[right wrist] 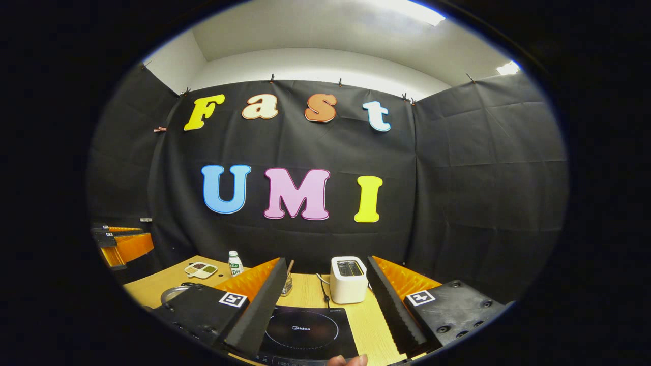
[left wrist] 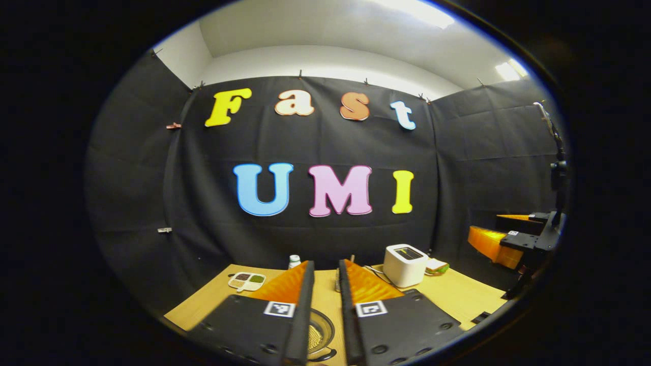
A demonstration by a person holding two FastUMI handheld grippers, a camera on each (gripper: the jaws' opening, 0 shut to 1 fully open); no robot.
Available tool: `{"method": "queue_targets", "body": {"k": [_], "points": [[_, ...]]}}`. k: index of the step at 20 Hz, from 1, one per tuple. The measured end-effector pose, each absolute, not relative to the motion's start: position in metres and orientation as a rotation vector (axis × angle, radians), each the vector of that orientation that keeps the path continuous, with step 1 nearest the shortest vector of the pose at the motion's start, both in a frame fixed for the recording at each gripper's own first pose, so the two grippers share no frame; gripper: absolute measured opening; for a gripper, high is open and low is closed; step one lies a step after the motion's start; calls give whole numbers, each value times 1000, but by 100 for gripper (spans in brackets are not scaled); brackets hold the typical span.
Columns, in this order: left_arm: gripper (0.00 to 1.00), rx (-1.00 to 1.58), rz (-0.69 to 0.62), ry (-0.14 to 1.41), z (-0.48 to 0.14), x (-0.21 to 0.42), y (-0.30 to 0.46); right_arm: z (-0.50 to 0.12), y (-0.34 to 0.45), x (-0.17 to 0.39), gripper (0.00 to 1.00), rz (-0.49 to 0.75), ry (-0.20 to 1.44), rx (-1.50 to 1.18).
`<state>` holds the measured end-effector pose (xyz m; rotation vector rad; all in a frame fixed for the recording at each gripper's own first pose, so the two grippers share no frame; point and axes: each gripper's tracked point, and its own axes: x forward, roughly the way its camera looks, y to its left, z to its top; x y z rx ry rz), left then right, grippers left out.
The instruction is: First push the handle of the pot to place it horizontally, then grasp the pot with both hands and set it on the induction cooktop.
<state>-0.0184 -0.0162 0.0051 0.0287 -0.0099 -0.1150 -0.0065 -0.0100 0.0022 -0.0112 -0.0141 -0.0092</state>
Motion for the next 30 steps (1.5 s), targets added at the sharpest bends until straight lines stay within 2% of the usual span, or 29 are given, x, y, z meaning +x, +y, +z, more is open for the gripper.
{"method": "queue_targets", "body": {"k": [1, 5, 14, 19, 23, 30], "points": [[6, 32, -111, 10, 1, -20, -13, 2, -10, -7, 97, -8, -13, -14], [5, 2, -130, 153, -38, -26, 6, -2, -8, -7, 97, -2, -8, -26], [5, -48, -258, 699, -191, -57, 31, -10, -9, -7, 97, -3, 11, -36], [5, -37, -306, 926, -248, -75, 38, -11, -11, -7, 97, -9, 15, -42], [5, 21, -335, 1047, -285, -79, 45, -14, -15, -6, 97, -22, 22, -48], [5, 65, -347, 1162, -325, -62, 47, -22, -24, -1, 97, -54, 38, -58]]}}
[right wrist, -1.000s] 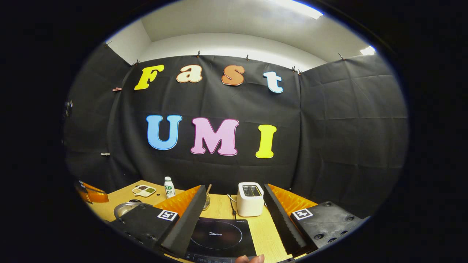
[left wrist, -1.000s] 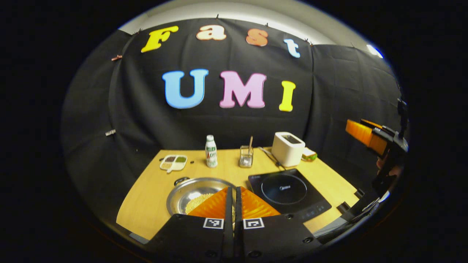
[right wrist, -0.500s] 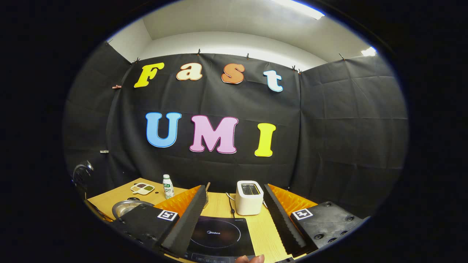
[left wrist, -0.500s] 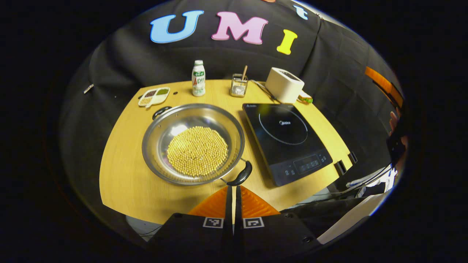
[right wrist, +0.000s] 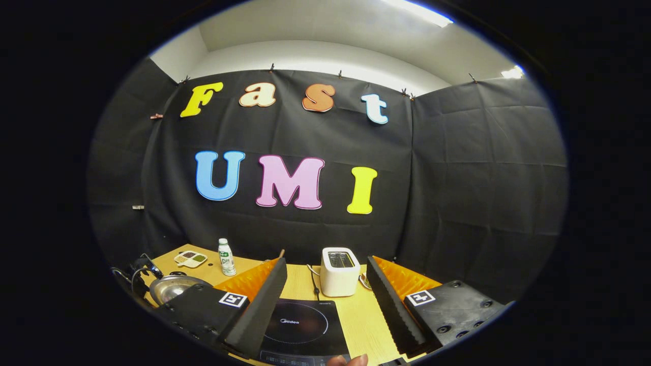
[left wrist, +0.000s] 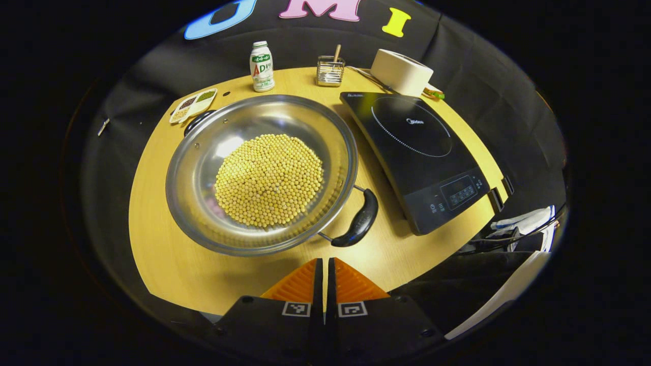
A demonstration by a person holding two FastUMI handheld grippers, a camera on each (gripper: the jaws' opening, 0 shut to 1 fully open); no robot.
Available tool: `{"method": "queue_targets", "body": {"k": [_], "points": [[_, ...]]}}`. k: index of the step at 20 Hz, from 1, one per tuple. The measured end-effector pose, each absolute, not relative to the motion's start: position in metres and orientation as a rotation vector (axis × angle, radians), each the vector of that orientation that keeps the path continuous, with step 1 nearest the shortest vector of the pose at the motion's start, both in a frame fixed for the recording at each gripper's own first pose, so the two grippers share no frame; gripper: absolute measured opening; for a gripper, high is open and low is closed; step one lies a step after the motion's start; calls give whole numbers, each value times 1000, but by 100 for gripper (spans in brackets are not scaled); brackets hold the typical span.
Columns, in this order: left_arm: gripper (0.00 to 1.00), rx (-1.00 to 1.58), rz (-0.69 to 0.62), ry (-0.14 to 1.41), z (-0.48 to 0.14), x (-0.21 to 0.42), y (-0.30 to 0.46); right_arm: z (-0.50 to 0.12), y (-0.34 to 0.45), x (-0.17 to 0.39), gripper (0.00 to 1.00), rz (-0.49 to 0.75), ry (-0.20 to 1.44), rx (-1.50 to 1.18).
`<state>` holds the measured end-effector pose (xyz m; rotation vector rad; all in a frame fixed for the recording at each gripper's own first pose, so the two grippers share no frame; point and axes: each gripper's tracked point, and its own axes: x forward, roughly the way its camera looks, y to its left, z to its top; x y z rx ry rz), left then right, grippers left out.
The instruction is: First push the handle of the pot to place it horizontally, then grasp the pot with both hands and set it on the induction cooktop.
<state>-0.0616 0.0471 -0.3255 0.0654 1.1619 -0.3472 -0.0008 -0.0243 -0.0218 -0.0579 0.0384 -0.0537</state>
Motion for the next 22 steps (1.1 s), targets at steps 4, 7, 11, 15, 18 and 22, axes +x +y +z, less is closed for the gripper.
{"method": "queue_targets", "body": {"k": [4, 7, 11, 15, 18, 22], "points": [[5, 64, -347, 1176, -333, -50, 39, -25, -30, 3, 97, -71, 45, -71], [5, 70, -351, 1177, -333, -43, 31, -28, -36, 6, 97, -87, 51, -73], [5, 73, -370, 1161, -327, -29, 12, -31, -42, 10, 97, -104, 57, -79], [5, 111, -378, 1146, -327, -8, -6, -37, -41, 19, 97, -110, 74, -72], [5, 91, -361, 1131, -326, 11, -20, -40, -41, 21, 97, -108, 79, -77], [6, 77, -338, 1109, -325, 37, -32, -43, -45, 23, 97, -115, 86, -78]]}}
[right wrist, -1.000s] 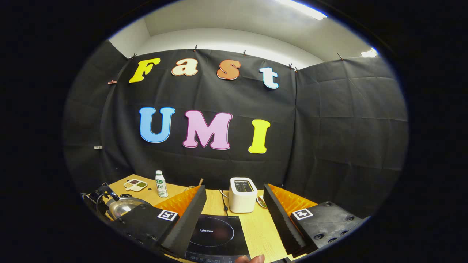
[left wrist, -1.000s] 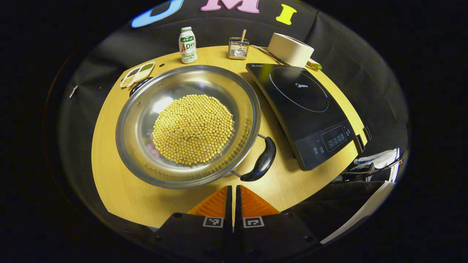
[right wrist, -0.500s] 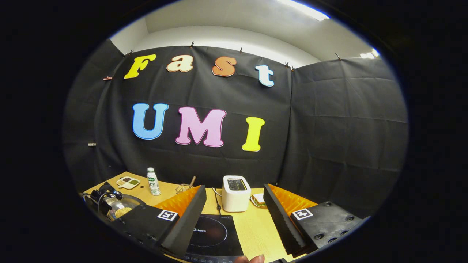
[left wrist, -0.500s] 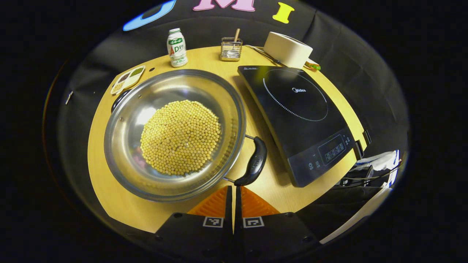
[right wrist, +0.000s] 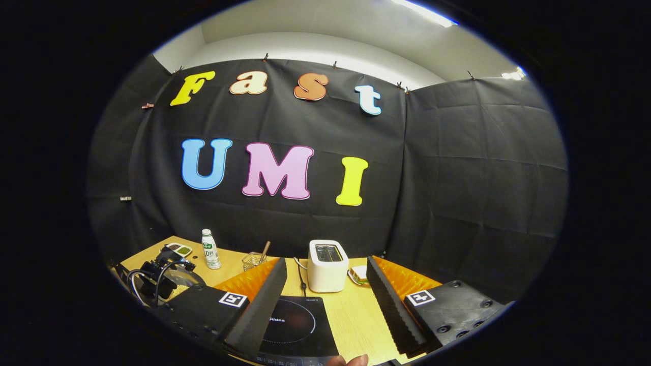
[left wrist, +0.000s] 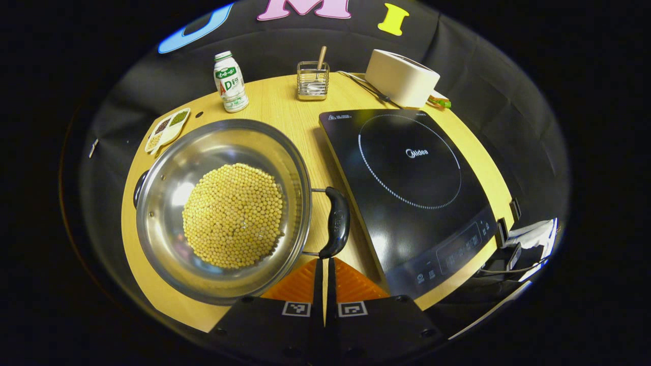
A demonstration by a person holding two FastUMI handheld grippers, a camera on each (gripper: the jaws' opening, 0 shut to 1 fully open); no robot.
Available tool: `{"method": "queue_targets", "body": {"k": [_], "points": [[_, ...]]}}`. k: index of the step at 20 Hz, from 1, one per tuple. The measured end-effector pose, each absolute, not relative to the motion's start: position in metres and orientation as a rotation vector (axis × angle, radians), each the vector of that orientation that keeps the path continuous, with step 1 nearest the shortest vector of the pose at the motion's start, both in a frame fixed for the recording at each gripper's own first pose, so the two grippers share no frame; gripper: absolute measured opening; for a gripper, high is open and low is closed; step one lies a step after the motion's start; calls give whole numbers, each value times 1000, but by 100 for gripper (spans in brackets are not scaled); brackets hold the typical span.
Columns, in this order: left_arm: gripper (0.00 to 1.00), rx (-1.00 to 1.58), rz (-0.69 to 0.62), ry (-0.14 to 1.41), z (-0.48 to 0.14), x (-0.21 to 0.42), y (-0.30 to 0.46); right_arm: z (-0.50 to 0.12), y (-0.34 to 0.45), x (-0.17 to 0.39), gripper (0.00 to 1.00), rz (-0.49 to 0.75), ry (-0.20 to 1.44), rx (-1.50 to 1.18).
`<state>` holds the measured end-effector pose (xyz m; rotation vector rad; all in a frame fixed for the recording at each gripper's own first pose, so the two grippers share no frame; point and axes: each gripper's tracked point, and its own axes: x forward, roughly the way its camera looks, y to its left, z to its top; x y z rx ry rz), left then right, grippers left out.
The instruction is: First push the handle of the pot to place it horizontally, then grasp the pot with both hands and set it on the induction cooktop.
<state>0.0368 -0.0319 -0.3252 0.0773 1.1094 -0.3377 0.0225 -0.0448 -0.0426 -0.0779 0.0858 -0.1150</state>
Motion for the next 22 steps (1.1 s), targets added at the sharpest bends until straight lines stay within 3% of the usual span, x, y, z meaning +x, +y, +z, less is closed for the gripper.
{"method": "queue_targets", "body": {"k": [12, 22], "points": [[5, 35, -283, 1042, -321, 100, -47, -53, -51, 22, 97, -139, 120, -79], [6, 43, -286, 851, -268, 92, -39, -72, -46, 33, 98, -127, 150, -18]]}}
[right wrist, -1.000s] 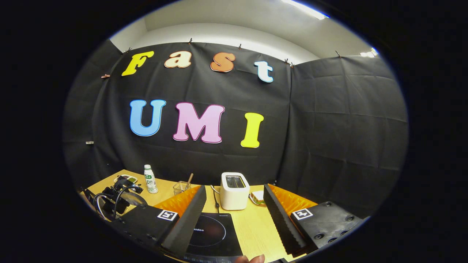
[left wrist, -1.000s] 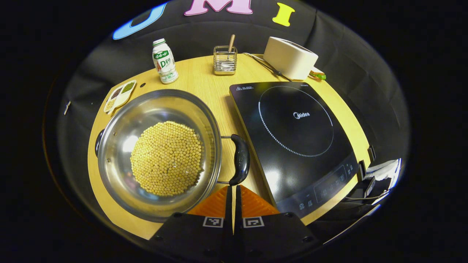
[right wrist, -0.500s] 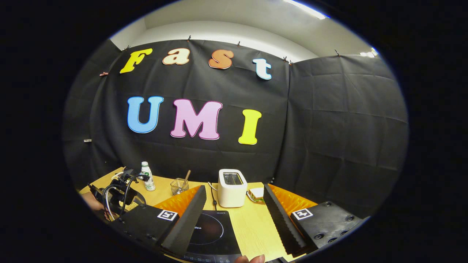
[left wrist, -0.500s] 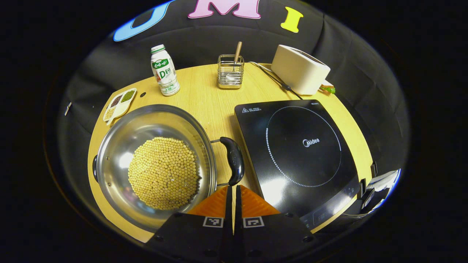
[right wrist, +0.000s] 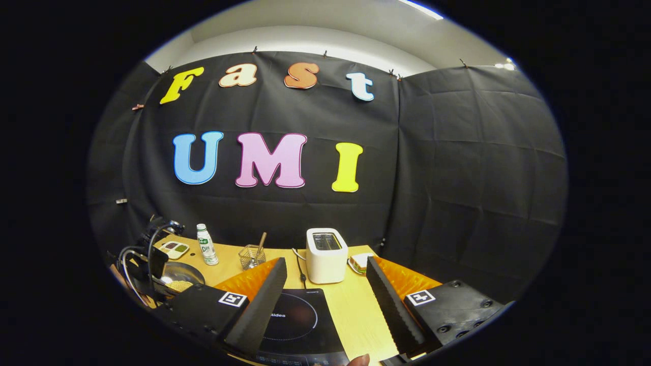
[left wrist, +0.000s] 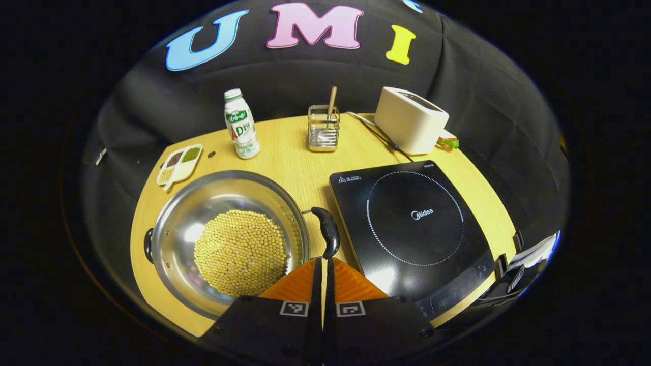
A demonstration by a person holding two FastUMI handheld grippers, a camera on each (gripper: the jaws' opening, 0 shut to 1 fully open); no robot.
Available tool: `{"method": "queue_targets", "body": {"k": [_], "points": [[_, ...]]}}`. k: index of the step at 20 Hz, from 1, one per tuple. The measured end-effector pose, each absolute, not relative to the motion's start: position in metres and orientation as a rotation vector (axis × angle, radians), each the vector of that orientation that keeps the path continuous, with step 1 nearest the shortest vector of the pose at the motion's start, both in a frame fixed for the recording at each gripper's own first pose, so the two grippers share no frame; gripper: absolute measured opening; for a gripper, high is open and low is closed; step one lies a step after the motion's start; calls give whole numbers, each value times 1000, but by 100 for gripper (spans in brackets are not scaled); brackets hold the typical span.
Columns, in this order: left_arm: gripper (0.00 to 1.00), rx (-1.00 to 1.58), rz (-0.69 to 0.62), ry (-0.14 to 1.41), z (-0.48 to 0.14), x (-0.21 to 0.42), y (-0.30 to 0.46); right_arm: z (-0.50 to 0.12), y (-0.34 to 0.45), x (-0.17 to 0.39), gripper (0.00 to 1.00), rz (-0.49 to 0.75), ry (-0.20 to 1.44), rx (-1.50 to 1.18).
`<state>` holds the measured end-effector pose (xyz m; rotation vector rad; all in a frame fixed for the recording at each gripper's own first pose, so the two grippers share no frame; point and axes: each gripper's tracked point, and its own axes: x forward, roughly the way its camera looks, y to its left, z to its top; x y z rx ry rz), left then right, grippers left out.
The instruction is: First push the handle of the pot to place it horizontally, then grasp the pot with both hands and set it on the induction cooktop.
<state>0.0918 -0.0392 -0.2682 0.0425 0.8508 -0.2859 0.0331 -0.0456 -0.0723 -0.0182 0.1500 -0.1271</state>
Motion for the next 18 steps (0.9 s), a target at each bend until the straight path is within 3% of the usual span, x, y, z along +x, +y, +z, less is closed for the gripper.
{"method": "queue_targets", "body": {"k": [4, 8, 9, 12, 13, 15, 18], "points": [[17, -12, -265, 719, -224, 87, -37, -74, -34, 45, 98, -59, 155, 12], [42, -33, -213, 560, -178, 85, -29, -78, -20, 59, 98, 34, 161, 39], [56, -43, -195, 534, -168, 84, -26, -79, -15, 63, 98, 61, 164, 44], [69, -105, -138, 481, -149, 78, -15, -81, 4, 74, 98, 150, 179, 41], [86, -113, -109, 450, -140, 78, -3, -81, 13, 76, 98, 180, 185, 47], [97, -102, -41, 407, -132, 78, 30, -83, 33, 79, 97, 220, 197, 69], [97, -66, 29, 388, -131, 78, 87, -96, 73, 79, 97, 263, 246, 73]]}}
